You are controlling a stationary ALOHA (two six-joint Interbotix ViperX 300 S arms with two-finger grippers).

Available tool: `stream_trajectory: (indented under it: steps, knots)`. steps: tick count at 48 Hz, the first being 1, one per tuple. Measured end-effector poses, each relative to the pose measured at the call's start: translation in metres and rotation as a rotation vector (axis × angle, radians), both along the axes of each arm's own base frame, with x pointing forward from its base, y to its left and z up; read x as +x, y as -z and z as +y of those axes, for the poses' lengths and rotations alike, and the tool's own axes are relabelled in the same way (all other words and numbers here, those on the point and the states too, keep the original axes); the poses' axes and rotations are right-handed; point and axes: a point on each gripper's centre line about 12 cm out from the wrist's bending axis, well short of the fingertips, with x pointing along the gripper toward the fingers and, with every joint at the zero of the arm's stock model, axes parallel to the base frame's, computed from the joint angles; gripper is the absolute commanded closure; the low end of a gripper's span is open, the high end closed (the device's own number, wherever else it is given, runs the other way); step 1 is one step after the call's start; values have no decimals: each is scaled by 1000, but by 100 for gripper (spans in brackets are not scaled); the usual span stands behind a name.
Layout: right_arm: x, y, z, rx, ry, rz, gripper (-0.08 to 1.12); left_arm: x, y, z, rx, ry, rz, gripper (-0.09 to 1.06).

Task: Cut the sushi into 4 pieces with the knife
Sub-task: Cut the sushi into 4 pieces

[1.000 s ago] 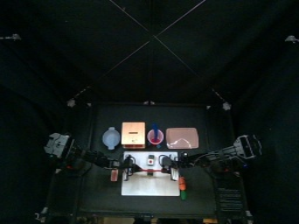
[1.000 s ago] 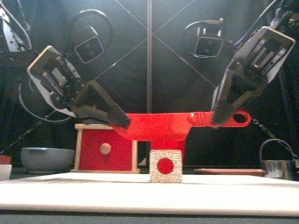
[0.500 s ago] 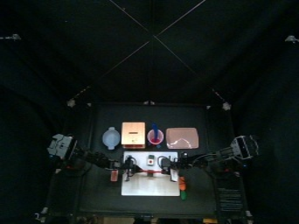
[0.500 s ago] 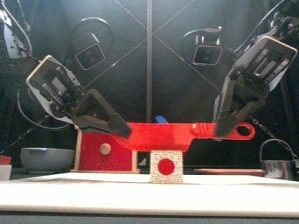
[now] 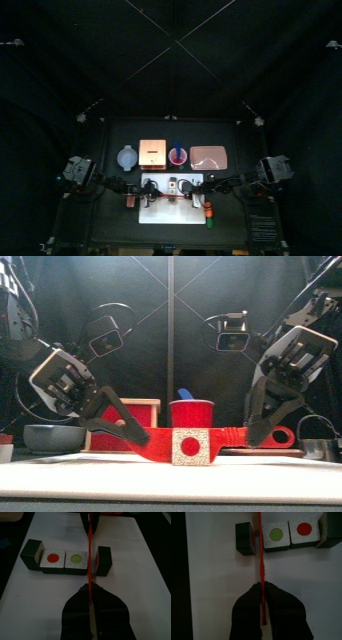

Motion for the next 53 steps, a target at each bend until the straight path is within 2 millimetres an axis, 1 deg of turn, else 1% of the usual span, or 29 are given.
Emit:
stream_trajectory:
  steps: [16,20,27,32,37,42,44,49,53]
  knots:
    - [0,1,20,19,-35,4,99,4,-1,-22,-23,31,19,70]
    - [0,1,21,19,-38,4,99,4,-1,-24,-27,33,24,70]
    - [0,-2,20,18,-39,-4,99,7,-6,-24,-32,32,17,65]
    - [-1,-6,19,18,-39,-17,99,9,-14,-25,-37,35,-2,55]
    - [-4,-17,16,22,-34,-47,99,10,-22,-24,-46,30,-13,39]
    - [-11,-30,13,28,-33,-82,99,11,-36,-22,-55,23,-52,23]
    - [-14,-34,13,30,-33,-92,99,11,-43,-21,-60,20,-68,19]
    - [-25,-42,10,39,-33,-113,99,8,-57,-19,-67,20,-105,12]
    - [-35,-47,8,49,-33,-118,99,5,-66,-16,-67,23,-127,11]
